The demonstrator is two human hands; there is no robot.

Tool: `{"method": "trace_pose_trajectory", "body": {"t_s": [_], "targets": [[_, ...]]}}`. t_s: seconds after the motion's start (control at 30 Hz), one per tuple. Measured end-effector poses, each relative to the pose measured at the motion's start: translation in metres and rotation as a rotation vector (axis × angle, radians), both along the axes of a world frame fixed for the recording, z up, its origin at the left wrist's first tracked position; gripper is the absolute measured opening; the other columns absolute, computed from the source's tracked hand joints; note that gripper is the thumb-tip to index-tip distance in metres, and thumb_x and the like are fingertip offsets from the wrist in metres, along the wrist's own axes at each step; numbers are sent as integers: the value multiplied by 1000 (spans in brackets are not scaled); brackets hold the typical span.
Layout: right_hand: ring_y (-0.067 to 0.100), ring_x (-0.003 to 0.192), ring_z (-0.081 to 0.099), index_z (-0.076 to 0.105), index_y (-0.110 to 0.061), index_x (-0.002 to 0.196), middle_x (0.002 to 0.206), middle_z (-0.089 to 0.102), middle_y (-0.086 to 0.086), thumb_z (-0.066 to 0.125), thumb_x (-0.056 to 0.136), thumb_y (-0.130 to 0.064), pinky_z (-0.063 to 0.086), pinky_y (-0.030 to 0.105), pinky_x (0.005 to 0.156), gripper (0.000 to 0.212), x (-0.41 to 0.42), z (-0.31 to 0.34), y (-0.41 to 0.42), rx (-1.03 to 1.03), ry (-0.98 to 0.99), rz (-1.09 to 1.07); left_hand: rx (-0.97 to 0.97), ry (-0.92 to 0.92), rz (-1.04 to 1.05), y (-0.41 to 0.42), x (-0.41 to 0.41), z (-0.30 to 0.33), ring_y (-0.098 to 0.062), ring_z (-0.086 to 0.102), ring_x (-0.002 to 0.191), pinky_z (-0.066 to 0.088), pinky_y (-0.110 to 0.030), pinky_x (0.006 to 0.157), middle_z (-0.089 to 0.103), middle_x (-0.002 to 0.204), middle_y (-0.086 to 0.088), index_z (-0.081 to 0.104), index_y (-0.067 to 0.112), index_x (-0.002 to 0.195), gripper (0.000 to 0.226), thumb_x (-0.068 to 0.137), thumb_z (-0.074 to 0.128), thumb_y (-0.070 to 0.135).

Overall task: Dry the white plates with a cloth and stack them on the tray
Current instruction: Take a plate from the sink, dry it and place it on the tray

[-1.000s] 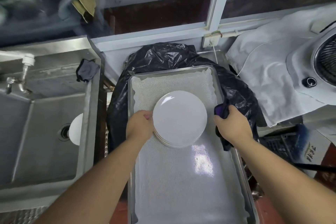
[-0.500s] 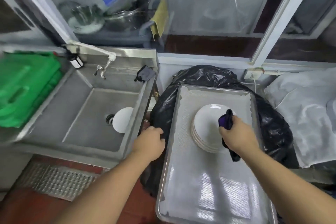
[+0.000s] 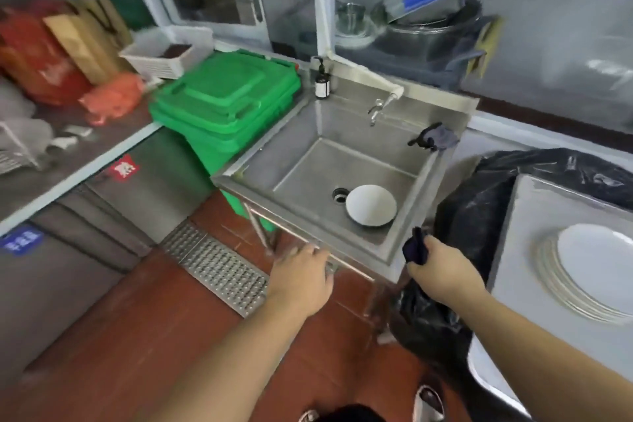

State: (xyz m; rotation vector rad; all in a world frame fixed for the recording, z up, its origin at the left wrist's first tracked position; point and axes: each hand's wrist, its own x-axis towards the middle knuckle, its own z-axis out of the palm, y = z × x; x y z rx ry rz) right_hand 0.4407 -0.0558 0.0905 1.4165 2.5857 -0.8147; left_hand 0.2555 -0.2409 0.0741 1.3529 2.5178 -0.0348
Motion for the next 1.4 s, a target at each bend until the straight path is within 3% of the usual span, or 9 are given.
{"method": "trace_pose_trajectory", "body": {"t_s": [0.17, 0.3, 0.67, 0.87, 0.93, 1.03, 1.2, 1.27, 1.4], "targets": [[29, 81, 66, 43, -25, 103, 87, 64, -2, 57, 92, -41, 59, 43, 70, 24, -77, -2, -63, 104, -126, 308, -36, 18, 113, -90, -48, 0, -25, 51, 135, 46, -50, 109, 52, 149, -3, 49, 26, 145, 55, 99, 42, 54], [29, 95, 69, 50, -25, 122, 101, 69, 0, 59, 92, -39, 55, 38, 70, 34, -128, 3, -85, 96, -148, 424, -33, 2, 203, -127, -81, -8, -23, 54, 131, 47, -51, 107, 54, 148, -2, 52, 26, 141, 56, 99, 35, 60], [29, 88, 67, 52, -23, 132, 107, 72, 5, 57, 94, -35, 48, 33, 67, 41, -256, -19, -43, 99, -161, 519, -104, -14, 301, -95, -183, -4, -25, 51, 130, 46, -50, 105, 54, 141, -3, 53, 25, 141, 50, 101, 41, 52], [28, 92, 65, 50, -22, 138, 110, 69, 3, 53, 96, -33, 51, 33, 74, 43, -313, -25, 24, 57, -162, 478, -123, -5, 275, -10, -250, 9, -25, 53, 129, 47, -50, 105, 55, 143, -3, 52, 25, 142, 50, 101, 43, 51], [26, 82, 58, 52, -22, 133, 96, 61, -1, 55, 96, -33, 45, 32, 70, 39, -324, -29, 46, 43, -149, 453, -116, -12, 269, 18, -266, 9, -24, 53, 130, 48, -50, 105, 55, 144, -3, 52, 25, 143, 50, 102, 44, 51], [25, 80, 60, 51, -19, 124, 82, 53, -5, 55, 93, -29, 46, 33, 66, 33, -329, -40, 75, -6, -181, 399, -110, -100, 275, 56, -280, 5, -19, 56, 122, 52, -38, 96, 57, 140, 0, 53, 25, 142, 46, 103, 47, 49], [28, 81, 63, 54, -20, 112, 86, 64, 0, 50, 94, -28, 58, 41, 77, 20, -319, -63, 106, -138, -163, 202, -118, -219, 196, 110, -300, -11, -20, 62, 117, 55, -38, 97, 55, 145, -3, 53, 25, 141, 43, 102, 51, 43], [30, 80, 64, 57, -22, 116, 88, 67, 2, 49, 96, -30, 58, 40, 76, 24, -310, -75, 116, -175, -137, 84, -138, -234, 146, 131, -311, -23, -23, 62, 120, 54, -41, 99, 54, 147, -5, 54, 25, 142, 46, 100, 52, 44], [32, 87, 68, 52, -26, 146, 99, 74, 7, 50, 101, -36, 56, 39, 73, 46, -299, -91, 132, -226, -122, -134, -200, -231, -11, 173, -335, -52, -25, 60, 122, 51, -42, 104, 61, 136, -3, 56, 25, 139, 49, 96, 50, 50]]}}
